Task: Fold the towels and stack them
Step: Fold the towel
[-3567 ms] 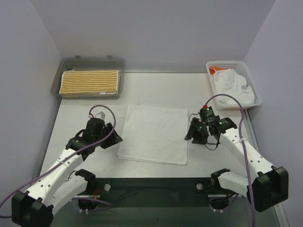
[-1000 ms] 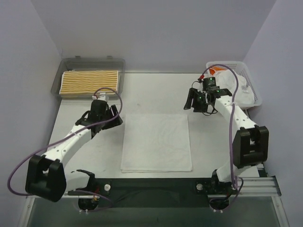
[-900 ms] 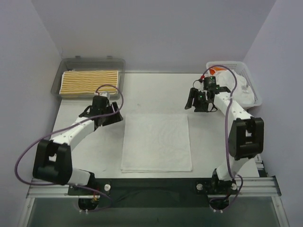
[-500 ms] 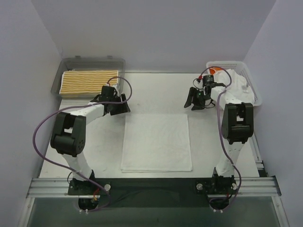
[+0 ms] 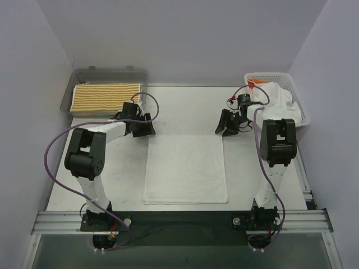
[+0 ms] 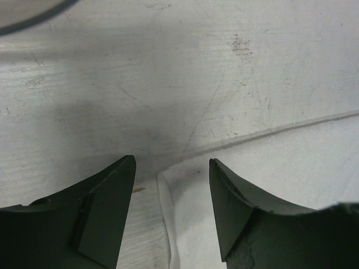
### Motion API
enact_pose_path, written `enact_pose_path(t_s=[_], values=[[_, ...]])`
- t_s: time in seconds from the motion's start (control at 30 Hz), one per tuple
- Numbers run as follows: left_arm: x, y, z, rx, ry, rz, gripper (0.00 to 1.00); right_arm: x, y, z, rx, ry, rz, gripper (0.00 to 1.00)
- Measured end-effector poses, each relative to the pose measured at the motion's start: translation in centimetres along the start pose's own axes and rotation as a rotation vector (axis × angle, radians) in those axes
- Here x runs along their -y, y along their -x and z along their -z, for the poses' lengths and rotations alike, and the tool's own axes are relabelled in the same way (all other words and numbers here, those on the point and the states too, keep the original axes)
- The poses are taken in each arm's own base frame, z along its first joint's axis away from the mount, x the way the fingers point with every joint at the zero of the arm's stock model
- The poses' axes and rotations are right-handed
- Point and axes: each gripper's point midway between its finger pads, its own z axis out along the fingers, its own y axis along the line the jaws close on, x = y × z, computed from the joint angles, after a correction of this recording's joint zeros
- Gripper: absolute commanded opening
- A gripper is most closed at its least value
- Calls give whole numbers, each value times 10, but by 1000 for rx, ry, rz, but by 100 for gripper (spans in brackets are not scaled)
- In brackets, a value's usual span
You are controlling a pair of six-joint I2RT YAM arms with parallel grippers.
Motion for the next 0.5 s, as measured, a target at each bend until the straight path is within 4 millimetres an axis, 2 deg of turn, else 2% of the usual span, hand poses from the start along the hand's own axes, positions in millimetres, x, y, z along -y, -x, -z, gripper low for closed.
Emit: enact_pose_path(t_s=[0.13, 0.27, 0.37, 0.4, 0.5], values=[[0, -1, 0, -2, -1, -6, 66, -2, -5, -1, -16, 24, -1, 40], [0, -1, 0, -4, -3, -8, 67, 0, -8, -1, -23, 29, -3, 30], [0, -1, 0, -5, -7, -13, 70, 2, -10, -1, -29, 28, -3, 19], [1, -2, 0, -6, -10, -16, 71, 2, -10, -1, -29, 28, -2, 11], [2, -2, 0, -8, -18, -26, 74, 4, -11, -1, -32, 27, -4, 0]])
